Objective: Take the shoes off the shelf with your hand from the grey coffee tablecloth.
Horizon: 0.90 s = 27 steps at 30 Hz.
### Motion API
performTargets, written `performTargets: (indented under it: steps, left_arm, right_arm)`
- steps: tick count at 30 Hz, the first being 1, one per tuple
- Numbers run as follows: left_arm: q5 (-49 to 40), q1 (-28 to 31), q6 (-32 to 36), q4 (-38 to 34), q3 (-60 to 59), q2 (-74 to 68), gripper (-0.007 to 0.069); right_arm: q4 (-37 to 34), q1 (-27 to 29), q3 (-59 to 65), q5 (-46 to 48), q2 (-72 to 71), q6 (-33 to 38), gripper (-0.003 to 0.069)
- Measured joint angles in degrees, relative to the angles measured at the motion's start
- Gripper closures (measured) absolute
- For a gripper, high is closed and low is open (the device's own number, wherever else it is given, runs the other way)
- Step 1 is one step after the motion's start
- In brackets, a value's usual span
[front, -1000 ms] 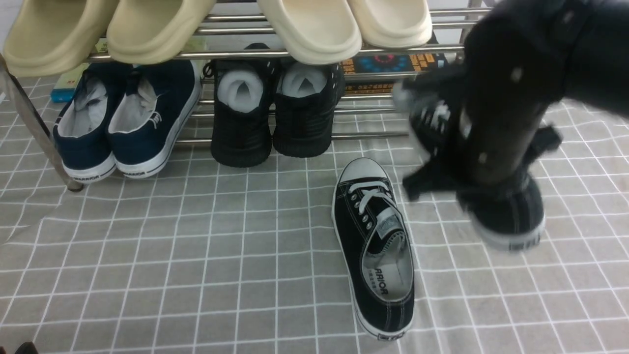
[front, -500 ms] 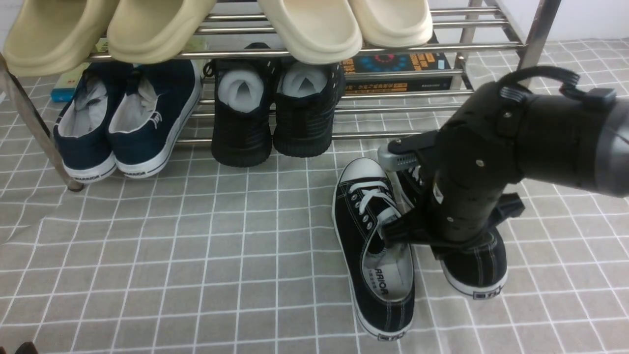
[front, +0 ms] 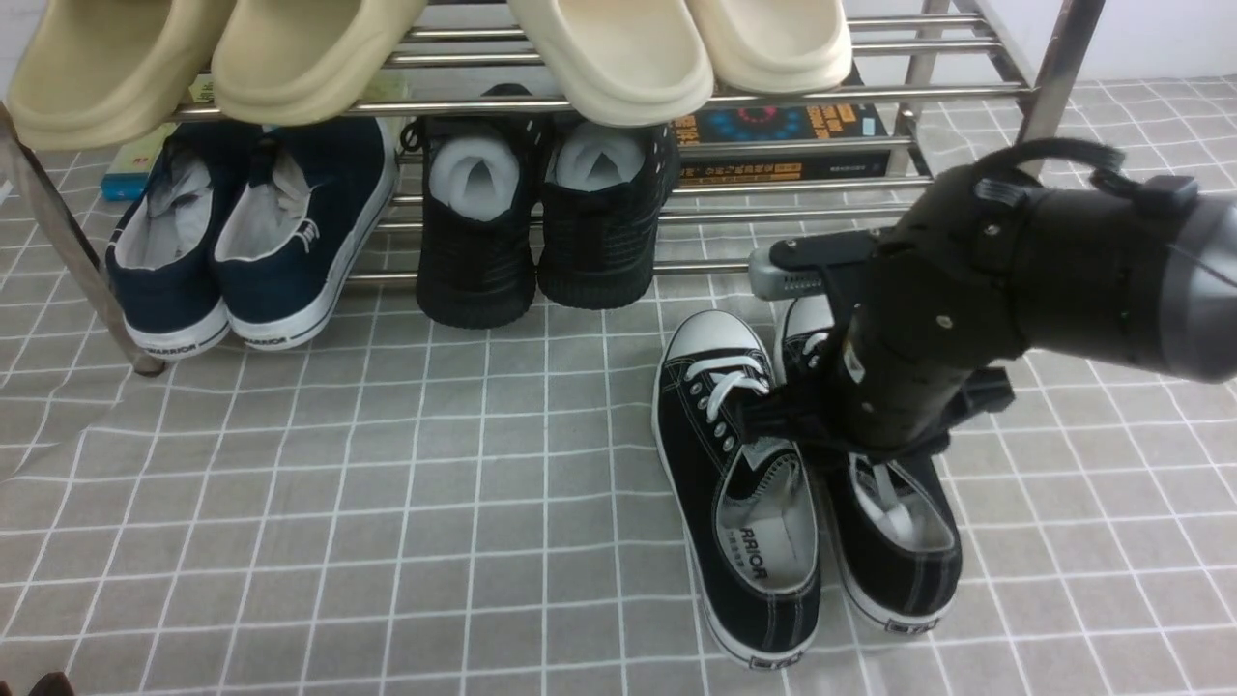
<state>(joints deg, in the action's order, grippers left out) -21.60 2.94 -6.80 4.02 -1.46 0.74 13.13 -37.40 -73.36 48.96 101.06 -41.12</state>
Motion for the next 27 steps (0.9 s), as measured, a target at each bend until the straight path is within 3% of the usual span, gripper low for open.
performTargets:
  steps: [3, 6, 14, 21, 27]
  left_arm:
    - [0.0, 0.0, 0.0, 0.0, 0.0, 0.0, 0.0384]
    - [0.0, 0.0, 0.0, 0.0, 0.0, 0.0, 0.0384]
    - [0.0, 0.0, 0.0, 0.0, 0.0, 0.0, 0.0384]
    - [0.0, 0.0, 0.0, 0.0, 0.0, 0.0, 0.0384]
    - [0.0, 0.0, 0.0, 0.0, 0.0, 0.0, 0.0384]
  right_arm:
    - [0.0, 0.0, -0.74, 2.49, -2.13, 2.33, 0.0331]
    - [-0.05, 0.0, -2.12, 6.68, -5.86, 6.61, 0.0376]
    - [-2.03, 0.0, -2.88, 17.77, -22.29, 15.14, 0.0655]
    - [-7.59, 0.0, 3.95, 18.46, -39.32, 17.96, 0.0673]
    - [-9.46, 0.0, 20.8, 10.15, -56.23, 20.98, 0.0673]
